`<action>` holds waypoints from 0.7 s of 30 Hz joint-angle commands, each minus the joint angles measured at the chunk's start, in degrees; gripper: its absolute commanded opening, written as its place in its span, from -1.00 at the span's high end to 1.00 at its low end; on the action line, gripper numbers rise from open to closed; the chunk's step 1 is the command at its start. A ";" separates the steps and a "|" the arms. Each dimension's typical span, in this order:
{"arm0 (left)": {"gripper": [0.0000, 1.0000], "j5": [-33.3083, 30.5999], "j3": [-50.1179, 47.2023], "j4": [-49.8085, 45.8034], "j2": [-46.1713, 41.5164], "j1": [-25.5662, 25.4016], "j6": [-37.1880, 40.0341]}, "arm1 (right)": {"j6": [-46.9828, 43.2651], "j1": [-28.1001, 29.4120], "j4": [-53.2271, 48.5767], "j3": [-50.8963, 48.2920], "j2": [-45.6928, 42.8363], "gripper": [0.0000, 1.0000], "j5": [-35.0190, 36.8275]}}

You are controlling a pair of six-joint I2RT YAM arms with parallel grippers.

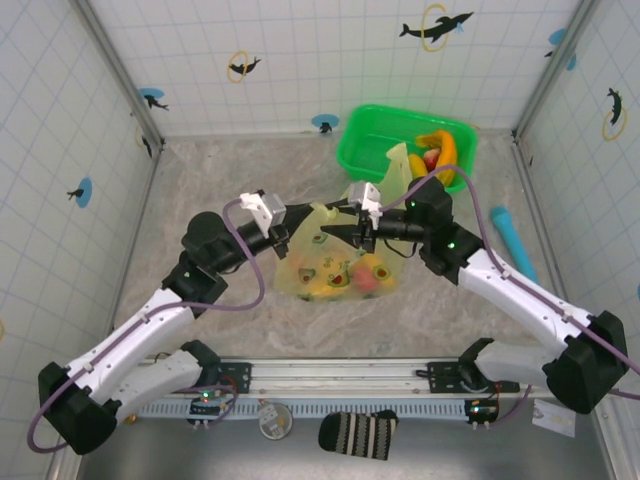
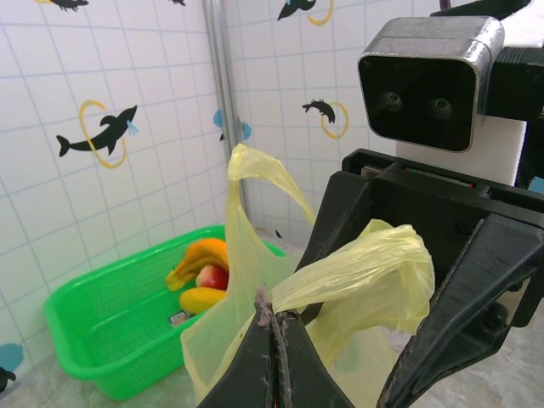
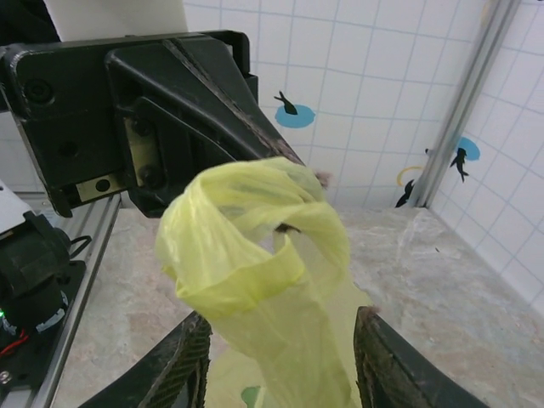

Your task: Place the fake fruits into the plastic bag and tie a complex knot

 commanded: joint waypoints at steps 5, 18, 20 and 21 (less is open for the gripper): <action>1.00 0.78 -1.42 1.60 -1.16 0.22 -1.13 | 1.71 1.00 -1.51 2.35 -1.13 0.02 2.99; 1.00 1.51 -1.98 1.63 -0.85 0.23 -2.44 | 0.80 2.75 -0.53 3.12 -3.61 -0.13 7.03; 1.00 2.04 -2.13 1.65 -0.90 0.23 -2.74 | 0.41 2.79 -0.42 3.30 -4.03 -0.24 7.74; 1.00 2.50 -2.14 1.65 -0.99 0.23 -2.90 | 0.21 2.75 -0.52 3.49 -4.09 -0.24 8.20</action>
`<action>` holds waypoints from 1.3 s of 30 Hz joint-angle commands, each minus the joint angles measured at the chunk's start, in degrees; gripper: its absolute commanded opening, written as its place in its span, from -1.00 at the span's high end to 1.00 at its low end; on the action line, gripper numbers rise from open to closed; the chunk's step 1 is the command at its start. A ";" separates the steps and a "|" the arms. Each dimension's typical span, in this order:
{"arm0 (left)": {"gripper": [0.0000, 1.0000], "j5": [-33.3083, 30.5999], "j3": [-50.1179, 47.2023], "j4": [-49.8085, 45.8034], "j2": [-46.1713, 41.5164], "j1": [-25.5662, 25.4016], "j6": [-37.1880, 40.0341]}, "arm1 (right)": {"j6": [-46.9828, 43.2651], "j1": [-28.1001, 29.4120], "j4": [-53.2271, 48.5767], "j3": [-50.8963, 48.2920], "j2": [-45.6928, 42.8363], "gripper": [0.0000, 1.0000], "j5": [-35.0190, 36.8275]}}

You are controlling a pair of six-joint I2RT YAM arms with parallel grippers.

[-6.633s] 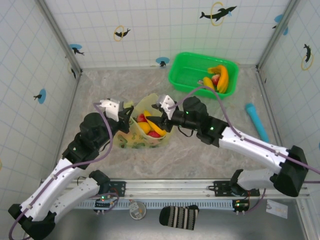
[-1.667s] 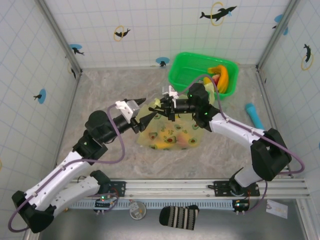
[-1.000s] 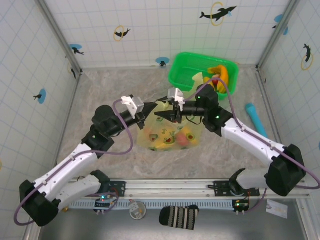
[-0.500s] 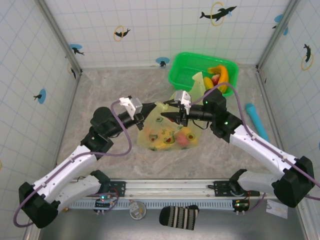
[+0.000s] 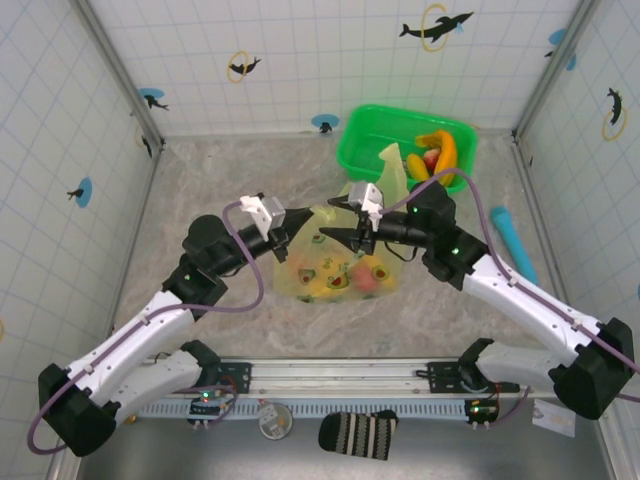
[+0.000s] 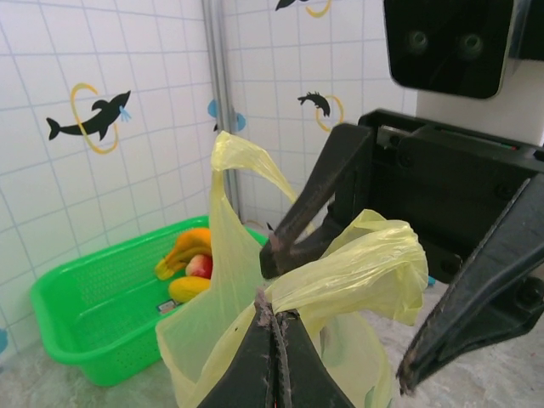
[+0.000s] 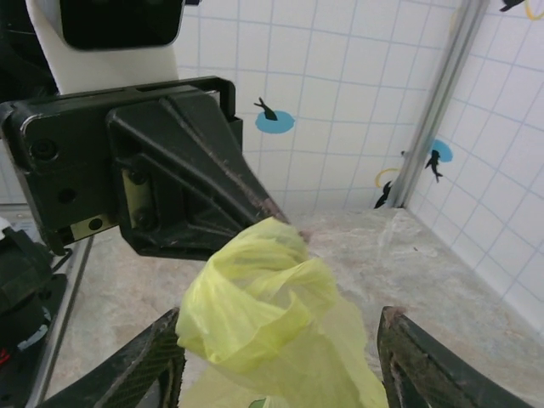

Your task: Place the fake fruits into the plastic bag and tie a complex knot

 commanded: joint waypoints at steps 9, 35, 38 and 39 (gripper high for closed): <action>1.00 2.51 -0.50 1.30 -1.17 0.23 -1.64 | -0.80 -1.08 -1.16 5.24 -0.66 0.55 0.44; -0.55 5.56 13.16 -13.26 7.64 5.69 -1.71 | -23.93 -7.94 -1.03 28.21 17.19 1.00 -22.59; -0.54 5.74 11.25 -9.28 7.78 6.90 -1.49 | -24.29 -8.37 -1.82 28.12 16.80 1.00 -25.92; -0.53 5.81 10.72 -8.22 7.85 7.03 -0.87 | -24.34 -8.45 -1.87 27.91 16.60 1.00 -26.72</action>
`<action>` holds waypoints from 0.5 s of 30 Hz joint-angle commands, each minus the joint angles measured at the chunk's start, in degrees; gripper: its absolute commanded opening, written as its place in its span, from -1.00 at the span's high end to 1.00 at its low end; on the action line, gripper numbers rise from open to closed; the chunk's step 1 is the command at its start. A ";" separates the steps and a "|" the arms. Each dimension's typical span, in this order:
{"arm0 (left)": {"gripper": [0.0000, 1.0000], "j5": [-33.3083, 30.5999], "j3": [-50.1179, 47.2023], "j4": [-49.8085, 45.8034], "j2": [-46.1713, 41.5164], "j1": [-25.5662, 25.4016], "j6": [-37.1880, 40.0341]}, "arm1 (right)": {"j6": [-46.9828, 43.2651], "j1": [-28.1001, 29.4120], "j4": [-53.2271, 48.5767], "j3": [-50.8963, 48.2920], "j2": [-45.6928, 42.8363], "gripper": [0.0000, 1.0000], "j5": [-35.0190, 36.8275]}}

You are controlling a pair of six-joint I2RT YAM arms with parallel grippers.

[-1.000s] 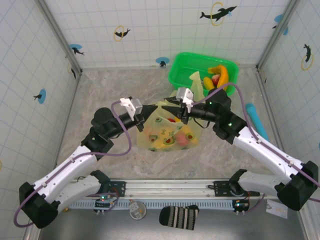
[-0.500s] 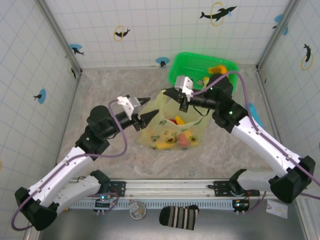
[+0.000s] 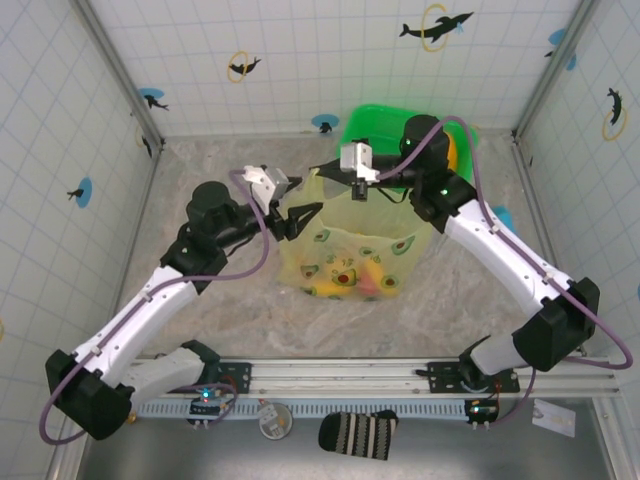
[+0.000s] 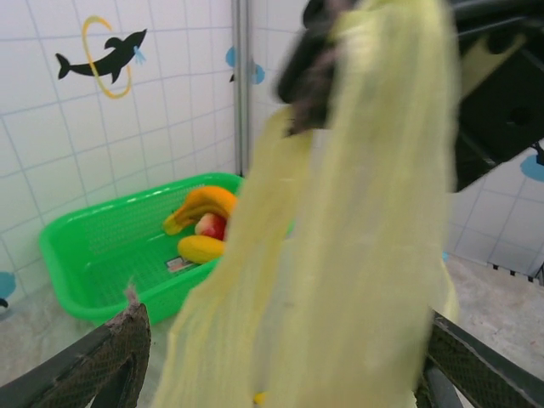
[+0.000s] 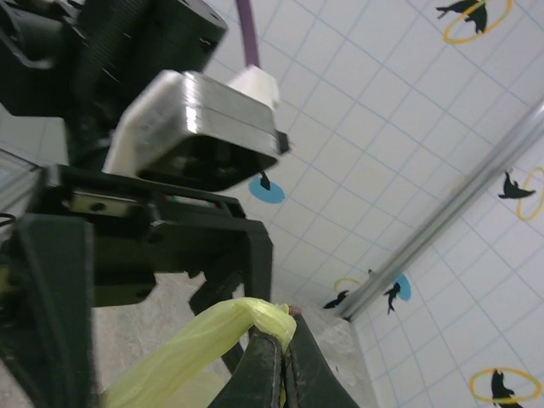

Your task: Place the fake fruits into the plastic bag and tie a complex knot

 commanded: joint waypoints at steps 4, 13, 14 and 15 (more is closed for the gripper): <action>-0.47 1.25 -1.56 5.14 0.26 1.24 1.69 | -1.32 -1.03 1.93 1.69 -1.67 1.00 -7.87; -0.35 20.99 -3.62 17.12 9.32 1.87 -2.53 | 4.35 -1.65 11.82 -3.08 -2.57 1.00 -9.36; -0.34 21.41 -4.97 21.04 10.19 1.88 -3.79 | 5.54 -1.73 13.64 -4.08 -2.86 1.00 -9.44; -0.33 21.35 -6.53 25.02 10.58 1.87 -4.89 | 6.57 -1.78 15.06 -5.05 -3.20 1.00 -9.32</action>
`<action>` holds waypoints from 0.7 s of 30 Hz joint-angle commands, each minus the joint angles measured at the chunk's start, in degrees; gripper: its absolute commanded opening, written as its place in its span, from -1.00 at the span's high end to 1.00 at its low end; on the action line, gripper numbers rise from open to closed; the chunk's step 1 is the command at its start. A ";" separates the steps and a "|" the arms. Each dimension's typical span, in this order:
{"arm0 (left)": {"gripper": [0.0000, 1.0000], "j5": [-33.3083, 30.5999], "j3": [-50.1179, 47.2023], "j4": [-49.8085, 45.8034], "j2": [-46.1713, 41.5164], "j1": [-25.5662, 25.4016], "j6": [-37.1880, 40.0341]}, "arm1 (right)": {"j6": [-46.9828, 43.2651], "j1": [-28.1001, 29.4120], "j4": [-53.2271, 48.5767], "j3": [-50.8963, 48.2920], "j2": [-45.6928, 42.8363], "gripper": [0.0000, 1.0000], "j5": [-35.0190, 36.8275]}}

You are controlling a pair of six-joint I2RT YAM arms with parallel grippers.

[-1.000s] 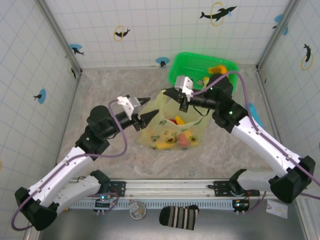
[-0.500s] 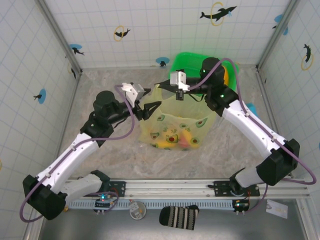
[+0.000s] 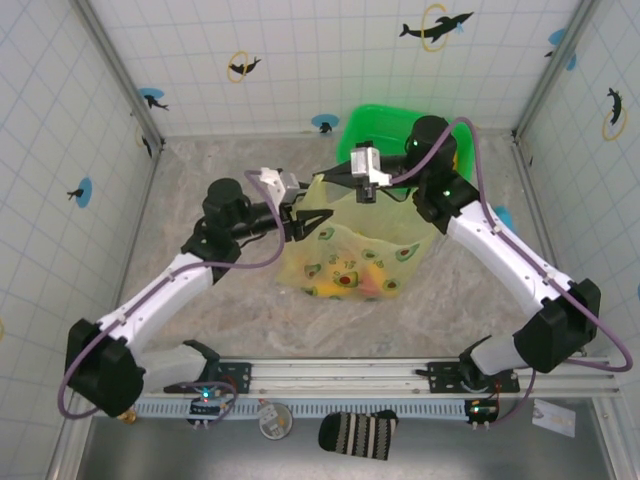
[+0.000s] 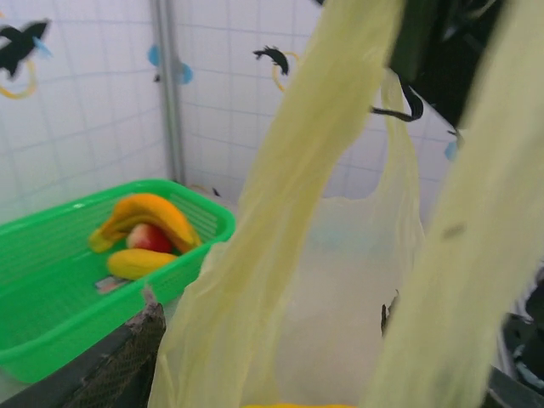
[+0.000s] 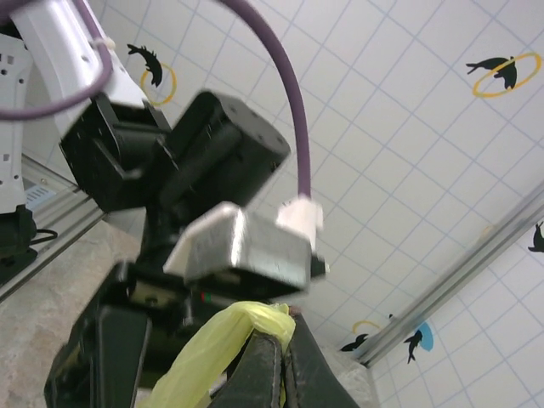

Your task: Place the fake fruits into the plastic bag and tie a complex knot

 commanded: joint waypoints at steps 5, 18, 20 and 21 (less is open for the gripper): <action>-0.22 7.73 -6.64 25.50 3.87 0.18 -6.42 | 6.95 -0.56 12.60 -5.75 -3.71 1.00 -1.67; 0.14 10.14 -8.73 43.87 9.42 -0.25 -18.91 | 14.64 -1.00 25.63 -15.65 -7.69 1.00 1.85; 0.10 11.20 -8.37 45.66 10.53 -0.91 -20.14 | 15.00 -1.00 25.80 -15.70 -7.69 1.00 1.99; 0.09 11.68 -8.20 45.90 10.93 -1.40 -20.05 | 15.13 -1.00 25.96 -15.73 -7.62 1.00 2.09</action>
